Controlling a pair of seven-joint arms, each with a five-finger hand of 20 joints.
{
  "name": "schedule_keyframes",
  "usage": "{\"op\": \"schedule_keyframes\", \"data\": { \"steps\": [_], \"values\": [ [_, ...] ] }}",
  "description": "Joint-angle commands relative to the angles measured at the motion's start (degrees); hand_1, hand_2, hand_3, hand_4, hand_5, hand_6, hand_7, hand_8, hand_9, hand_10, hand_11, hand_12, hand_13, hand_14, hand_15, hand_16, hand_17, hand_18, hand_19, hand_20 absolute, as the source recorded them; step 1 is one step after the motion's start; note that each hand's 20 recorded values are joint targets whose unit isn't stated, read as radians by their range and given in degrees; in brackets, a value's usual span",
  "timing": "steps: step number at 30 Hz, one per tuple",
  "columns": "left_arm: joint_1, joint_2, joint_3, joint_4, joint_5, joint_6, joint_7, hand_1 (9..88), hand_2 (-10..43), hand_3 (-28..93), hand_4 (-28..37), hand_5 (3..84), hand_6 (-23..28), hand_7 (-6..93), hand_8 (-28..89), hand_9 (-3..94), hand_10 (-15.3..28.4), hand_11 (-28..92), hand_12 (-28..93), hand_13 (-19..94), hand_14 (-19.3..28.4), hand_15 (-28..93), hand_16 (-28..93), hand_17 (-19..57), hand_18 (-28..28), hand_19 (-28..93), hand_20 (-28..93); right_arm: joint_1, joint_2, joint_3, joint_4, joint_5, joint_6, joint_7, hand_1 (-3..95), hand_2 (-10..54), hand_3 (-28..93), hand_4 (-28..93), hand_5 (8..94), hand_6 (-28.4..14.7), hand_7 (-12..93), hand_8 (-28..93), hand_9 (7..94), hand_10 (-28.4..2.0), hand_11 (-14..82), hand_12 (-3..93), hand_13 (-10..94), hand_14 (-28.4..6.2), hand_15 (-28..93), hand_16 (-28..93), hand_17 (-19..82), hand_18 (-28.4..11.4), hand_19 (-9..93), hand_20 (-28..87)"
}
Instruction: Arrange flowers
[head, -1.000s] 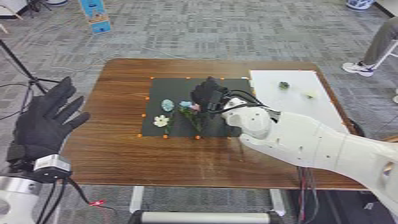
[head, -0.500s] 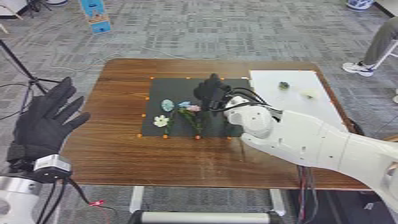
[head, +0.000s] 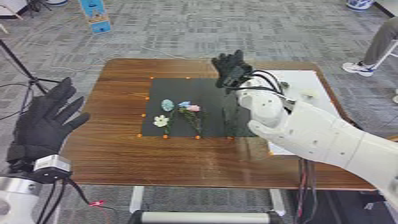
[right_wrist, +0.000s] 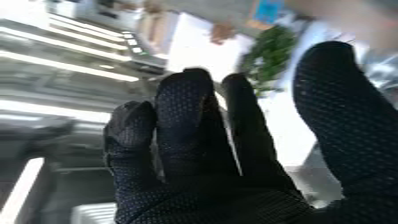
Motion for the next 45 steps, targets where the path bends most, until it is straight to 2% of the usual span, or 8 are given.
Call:
{"op": "schedule_keyframes", "data": {
  "steps": [1, 10, 22, 27, 33, 36, 38, 45],
  "values": [
    [1.49, -0.88, -0.68, -0.82, -0.11, 0.34, 0.21, 25.2, -7.7, 57, -28.3, 21.6, 1.6, 13.3, -7, 16.5, 7.7, 6, 22, 13, 12.4, 5, 8, -15.7, 23.2, 35, 6, -3.07, 11.82, 6.98, -0.81, 3.23, 0.36, 5.93, 34.6, -9.5, 75, -28, 30.5, -8.5, 14, -7, 31.8, -16.0, 18.9, 22.4, 46, -12.3, 83, 26, 25, -20.6, 83, 59],
    [2.02, -1.38, -0.81, -1.03, -0.08, 0.28, 0.52, 25.2, -8.0, 58, -28.3, 21.6, 1.5, 13.7, -8, 16.5, 7.7, 7, 22, 13, 12.3, 6, 7, -15.7, 23.1, 35, 6, -13.57, 17.56, 18.98, 0.19, 10.09, -0.7, 7.68, 33.2, -9.5, 71, -28, 26.5, -10.1, 8, -5, 30.0, -17.2, 9.7, 18.1, 47, -12.9, 83, 24, 25, -20.9, 82, 56],
    [2.29, -1.27, -0.91, -1.1, 0.0, -0.07, 0.61, 25.2, -7.9, 57, -28.3, 21.6, 1.4, 13.9, -8, 16.5, 7.6, 7, 22, 13, 12.2, 6, 7, -15.6, 23.0, 35, 6, -17.24, 18.88, 22.3, 6.06, 14.69, -6.86, -0.76, 30.1, -9.5, 77, -28, 28.8, -8.6, 11, -6, 32.1, -15.0, 9.7, 15.2, 50, -11.9, 85, 25, 26, -20.8, 82, 55],
    [2.19, -1.07, -1.0, -1.06, -0.06, 0.24, 0.61, 25.2, -8.0, 58, -28.3, 21.7, 1.3, 14.0, -8, 16.5, 7.6, 7, 22, 13, 12.2, 6, 7, -15.6, 23.0, 35, 6, -17.56, 18.72, 22.05, 6.72, 14.07, -8.46, -0.78, 29.8, -9.5, 79, -28, 34.7, -6.6, 16, -8, 38.5, -13.7, 13.5, 15.6, 51, -11.5, 85, 25, 28, -20.9, 84, 56],
    [1.79, -0.81, -0.87, -0.89, -0.1, 0.11, 0.17, 25.3, -8.0, 58, -28.3, 21.6, 1.3, 14.0, -8, 16.5, 7.6, 7, 22, 13, 12.2, 6, 7, -15.6, 23.0, 35, 6, -16.22, 17.52, 16.39, 10.6, 11.03, 3.05, 0.45, 39.0, -9.5, 84, -28, 49.3, 0.5, 35, -16, 55.0, -9.4, 32.5, 21.0, 59, -8.2, 83, 29, 33, -19.1, 88, 55],
    [1.92, -0.82, -1.02, -0.94, -0.17, 0.17, 0.18, 25.2, -8.1, 58, -28.3, 21.7, 1.3, 14.0, -8, 16.5, 7.6, 7, 22, 13, 12.2, 6, 7, -15.6, 23.0, 35, 6, -16.05, 17.56, 15.06, 11.29, 9.93, 8.52, -1.03, 49.2, -9.5, 79, -28, 56.4, 2.5, 47, -2, 67.8, -6.9, 24.7, 37.6, 62, -6.4, 82, 32, 36, -18.3, 90, 55],
    [1.69, -0.65, -0.95, -0.82, -0.22, 0.11, 0.17, 25.5, -7.9, 57, -28.3, 21.7, 1.3, 14.1, -8, 16.5, 7.6, 7, 22, 13, 12.2, 6, 7, -15.6, 23.0, 35, 6, -16.6, 18.09, 16.03, 9.59, 9.82, 9.92, -1.8, 54.4, -9.5, 79, -28, 65.4, 3.1, 50, 0, 77.6, -5.9, 27.2, 44.8, 67, -5.6, 81, 33, 39, -18.5, 92, 55],
    [1.57, -0.53, -1.12, -0.71, -0.27, -0.27, -0.19, 25.1, -7.9, 58, -28.3, 21.7, 1.3, 14.0, -8, 16.6, 7.6, 7, 22, 13, 12.2, 6, 7, -15.6, 23.0, 35, 6, -12.68, 16.74, 13.47, 0.26, 9.14, 16.52, -7.54, 55.1, -9.5, 81, -28, 71.8, 2.4, 48, -3, 80.7, -6.4, 30.1, 44.3, 69, -5.5, 82, 34, 41, -19.0, 93, 55]
  ]
}}
